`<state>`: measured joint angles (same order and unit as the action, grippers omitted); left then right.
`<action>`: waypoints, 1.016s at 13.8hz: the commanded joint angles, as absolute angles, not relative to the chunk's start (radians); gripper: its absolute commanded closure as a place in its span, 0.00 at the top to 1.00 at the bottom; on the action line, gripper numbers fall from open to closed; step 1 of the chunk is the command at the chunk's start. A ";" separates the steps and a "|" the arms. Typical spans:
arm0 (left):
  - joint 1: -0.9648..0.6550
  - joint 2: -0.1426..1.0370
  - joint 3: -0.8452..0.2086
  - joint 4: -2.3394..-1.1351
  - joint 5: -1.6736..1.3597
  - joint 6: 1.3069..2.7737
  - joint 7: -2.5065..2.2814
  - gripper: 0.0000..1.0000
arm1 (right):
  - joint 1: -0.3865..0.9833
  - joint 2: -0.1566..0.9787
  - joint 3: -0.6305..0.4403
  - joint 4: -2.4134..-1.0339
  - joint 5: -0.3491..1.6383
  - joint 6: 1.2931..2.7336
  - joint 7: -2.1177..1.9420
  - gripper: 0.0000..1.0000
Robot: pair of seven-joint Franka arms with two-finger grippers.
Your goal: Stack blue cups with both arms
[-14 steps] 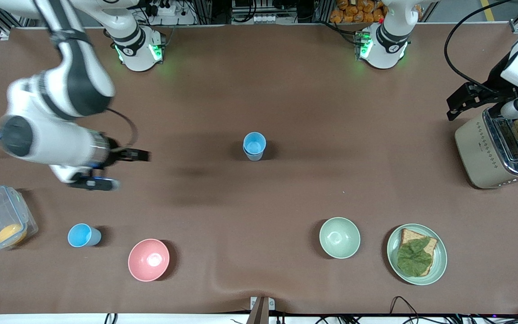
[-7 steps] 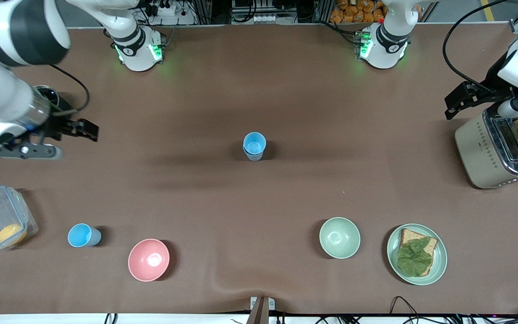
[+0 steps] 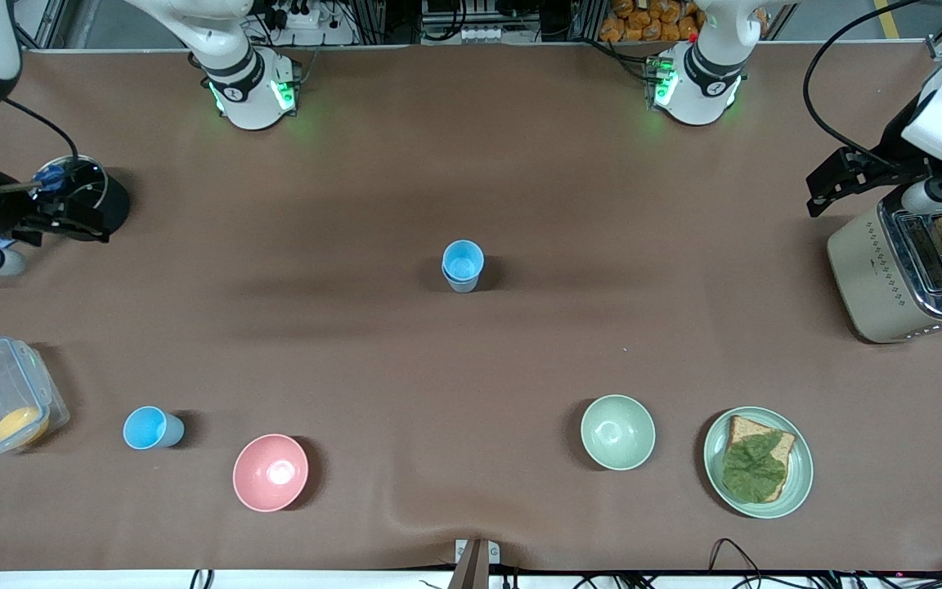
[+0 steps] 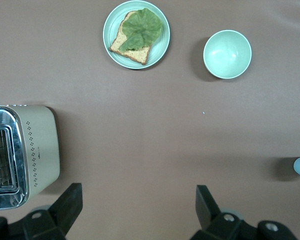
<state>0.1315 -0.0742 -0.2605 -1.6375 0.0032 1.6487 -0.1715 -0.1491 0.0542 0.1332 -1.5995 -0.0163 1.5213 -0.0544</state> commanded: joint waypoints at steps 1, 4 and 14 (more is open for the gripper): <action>0.126 -0.092 -0.250 -1.640 -0.017 1.637 -0.147 1.00 | -0.060 0.031 0.063 -1.574 -0.002 1.470 0.000 1.00; 0.126 -0.091 -0.250 -1.634 -0.017 1.635 -0.147 1.00 | -0.052 0.020 0.057 -1.574 0.000 1.470 0.002 1.00; 0.126 -0.080 -0.250 -1.628 -0.020 1.562 -0.147 1.00 | -0.055 0.018 0.069 -1.562 0.021 1.433 -0.009 1.00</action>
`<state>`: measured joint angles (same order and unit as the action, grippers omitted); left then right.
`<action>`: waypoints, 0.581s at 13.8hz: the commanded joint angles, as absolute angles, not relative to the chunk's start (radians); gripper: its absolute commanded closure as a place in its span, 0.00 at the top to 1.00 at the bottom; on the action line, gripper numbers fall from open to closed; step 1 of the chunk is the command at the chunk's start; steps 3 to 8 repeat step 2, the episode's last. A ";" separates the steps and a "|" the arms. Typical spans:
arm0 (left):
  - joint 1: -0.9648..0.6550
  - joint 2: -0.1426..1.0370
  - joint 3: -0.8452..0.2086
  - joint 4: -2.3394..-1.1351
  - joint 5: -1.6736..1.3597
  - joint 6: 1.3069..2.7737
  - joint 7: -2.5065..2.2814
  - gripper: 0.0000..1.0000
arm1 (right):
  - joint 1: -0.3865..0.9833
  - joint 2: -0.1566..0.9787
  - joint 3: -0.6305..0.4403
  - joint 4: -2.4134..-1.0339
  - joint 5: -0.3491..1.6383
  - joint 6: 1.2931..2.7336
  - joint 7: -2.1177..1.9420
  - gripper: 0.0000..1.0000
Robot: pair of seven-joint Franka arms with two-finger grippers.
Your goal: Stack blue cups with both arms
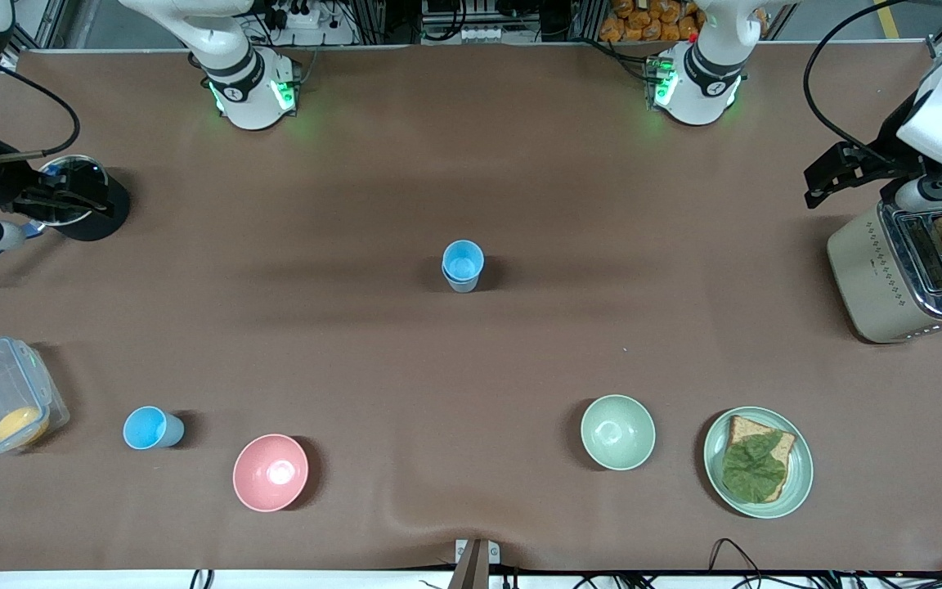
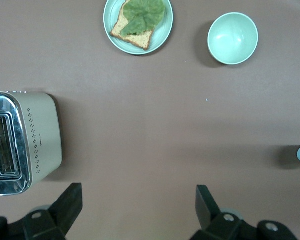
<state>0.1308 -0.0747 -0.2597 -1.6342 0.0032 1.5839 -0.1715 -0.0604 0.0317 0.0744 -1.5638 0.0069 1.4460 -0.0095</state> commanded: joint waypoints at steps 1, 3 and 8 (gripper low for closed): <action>0.126 -0.080 -0.250 -1.628 -0.020 1.562 -0.147 1.00 | -0.055 0.018 0.069 -1.562 0.021 1.433 -0.009 1.00; 0.126 -0.080 -0.250 -1.629 -0.020 1.562 -0.146 1.00 | -0.054 0.018 0.069 -1.562 0.021 1.431 -0.008 1.00; 0.126 -0.080 -0.250 -1.629 -0.020 1.562 -0.146 1.00 | -0.054 0.018 0.069 -1.562 0.021 1.431 -0.008 1.00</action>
